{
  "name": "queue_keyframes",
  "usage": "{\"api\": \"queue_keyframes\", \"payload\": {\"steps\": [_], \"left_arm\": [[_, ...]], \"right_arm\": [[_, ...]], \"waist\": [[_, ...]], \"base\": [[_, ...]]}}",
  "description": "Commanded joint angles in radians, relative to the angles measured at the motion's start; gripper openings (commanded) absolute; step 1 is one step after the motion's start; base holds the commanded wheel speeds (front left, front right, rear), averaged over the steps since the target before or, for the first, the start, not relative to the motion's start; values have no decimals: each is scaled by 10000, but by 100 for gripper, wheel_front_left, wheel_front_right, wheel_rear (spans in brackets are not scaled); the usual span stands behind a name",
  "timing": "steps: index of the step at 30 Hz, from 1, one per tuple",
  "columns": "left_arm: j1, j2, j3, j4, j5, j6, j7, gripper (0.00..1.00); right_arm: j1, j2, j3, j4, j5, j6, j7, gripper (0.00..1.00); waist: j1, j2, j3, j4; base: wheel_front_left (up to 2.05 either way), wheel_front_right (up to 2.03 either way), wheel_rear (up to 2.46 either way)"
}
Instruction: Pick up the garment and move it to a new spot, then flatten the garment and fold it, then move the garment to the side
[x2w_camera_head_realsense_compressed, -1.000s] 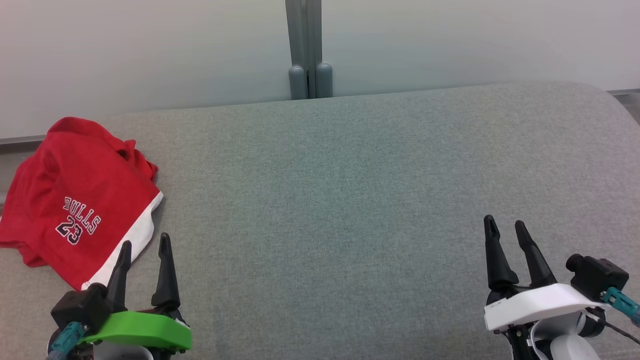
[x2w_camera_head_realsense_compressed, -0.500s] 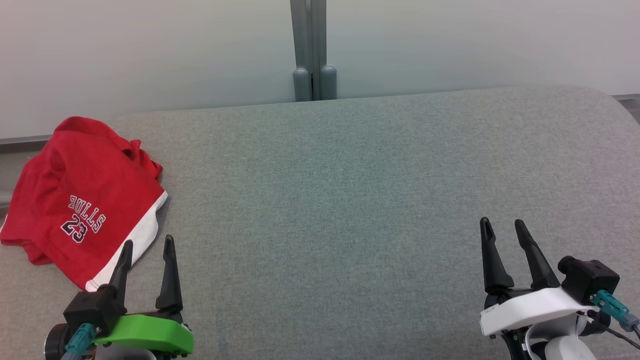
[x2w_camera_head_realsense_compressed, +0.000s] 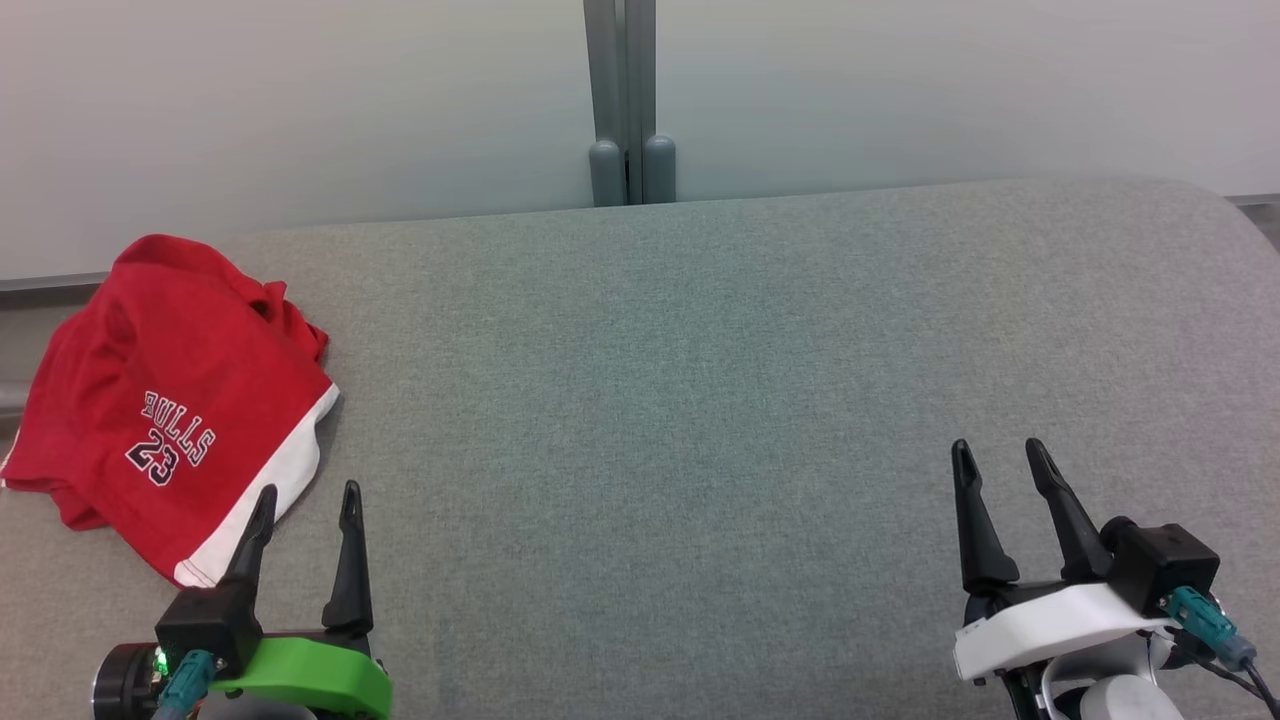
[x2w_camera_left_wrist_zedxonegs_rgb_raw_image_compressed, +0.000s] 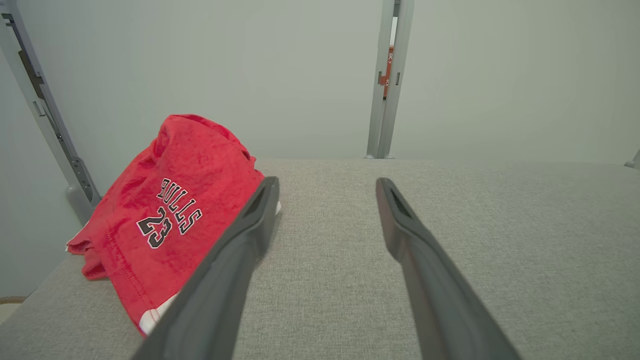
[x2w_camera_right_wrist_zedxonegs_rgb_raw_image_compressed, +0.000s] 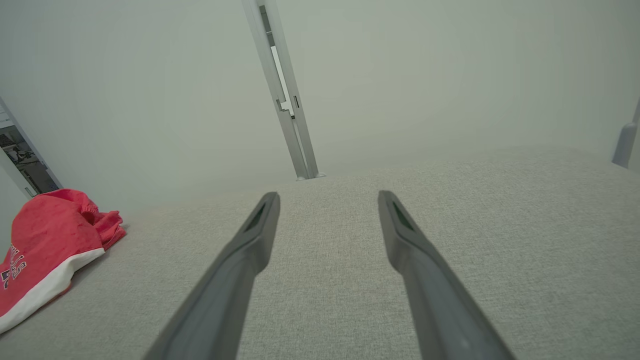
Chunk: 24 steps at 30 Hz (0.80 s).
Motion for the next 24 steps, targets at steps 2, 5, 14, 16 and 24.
{"api": "queue_keyframes", "payload": {"steps": [2,5,14,16,24], "left_arm": [[-135,102,11,31,229,-46,-94,100],[-151,97,19,76,299,-107,-145,100],[-5,5,-64,55,479,-215,-318,100],[44,18,-78,60,446,-220,-307,100],[123,64,15,22,43,-218,96,100]], "right_arm": [[81,-50,31,5,-274,27,-128,100],[96,-52,50,44,-434,27,-183,100],[153,-56,132,179,-713,27,-344,100],[154,-57,124,198,-662,27,-339,100],[152,-53,-30,326,-421,18,-338,100]], "waist": [[0,-1,-14,2],[0,-1,-32,2],[0,-1,-118,26],[0,-1,-126,32],[0,-1,-143,67]], "base": [[0,0,0],[0,0,0],[0,0,0],[0,0,0],[0,0,0]]}}
